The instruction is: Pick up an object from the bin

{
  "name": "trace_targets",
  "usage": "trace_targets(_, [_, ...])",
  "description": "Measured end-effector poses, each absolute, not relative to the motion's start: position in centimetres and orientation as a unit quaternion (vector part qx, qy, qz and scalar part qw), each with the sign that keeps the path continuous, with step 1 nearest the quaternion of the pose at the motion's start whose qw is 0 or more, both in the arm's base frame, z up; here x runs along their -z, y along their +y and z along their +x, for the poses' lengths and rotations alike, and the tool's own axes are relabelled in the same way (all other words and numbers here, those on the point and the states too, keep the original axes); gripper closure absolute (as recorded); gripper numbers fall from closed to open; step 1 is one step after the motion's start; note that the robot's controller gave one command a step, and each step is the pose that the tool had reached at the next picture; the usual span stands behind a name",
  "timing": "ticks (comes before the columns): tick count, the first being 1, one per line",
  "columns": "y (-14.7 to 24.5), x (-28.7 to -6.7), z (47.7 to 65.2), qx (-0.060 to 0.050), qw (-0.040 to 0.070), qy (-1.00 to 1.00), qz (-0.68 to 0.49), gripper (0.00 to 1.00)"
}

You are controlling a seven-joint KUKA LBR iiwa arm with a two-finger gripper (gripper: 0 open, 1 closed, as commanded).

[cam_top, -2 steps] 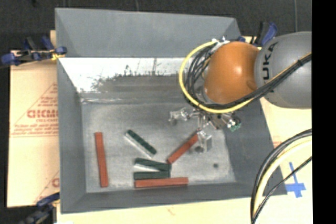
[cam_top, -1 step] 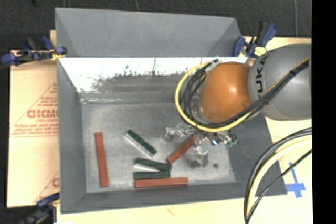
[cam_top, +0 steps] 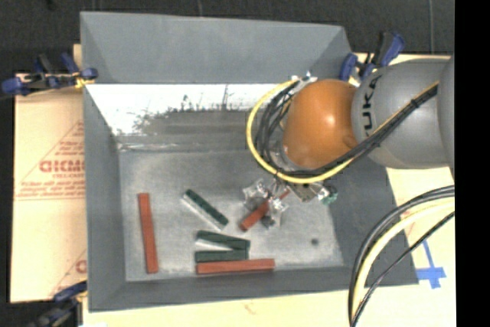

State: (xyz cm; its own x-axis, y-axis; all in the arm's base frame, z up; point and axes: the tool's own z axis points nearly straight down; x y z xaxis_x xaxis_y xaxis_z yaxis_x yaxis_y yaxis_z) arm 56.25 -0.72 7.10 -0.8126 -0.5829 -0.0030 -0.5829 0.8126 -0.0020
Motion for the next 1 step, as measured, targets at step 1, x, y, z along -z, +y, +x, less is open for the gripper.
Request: trace_targets(1, [-0.72,-7.1,56.25,0.0,0.002,0.952,-0.306,1.0])
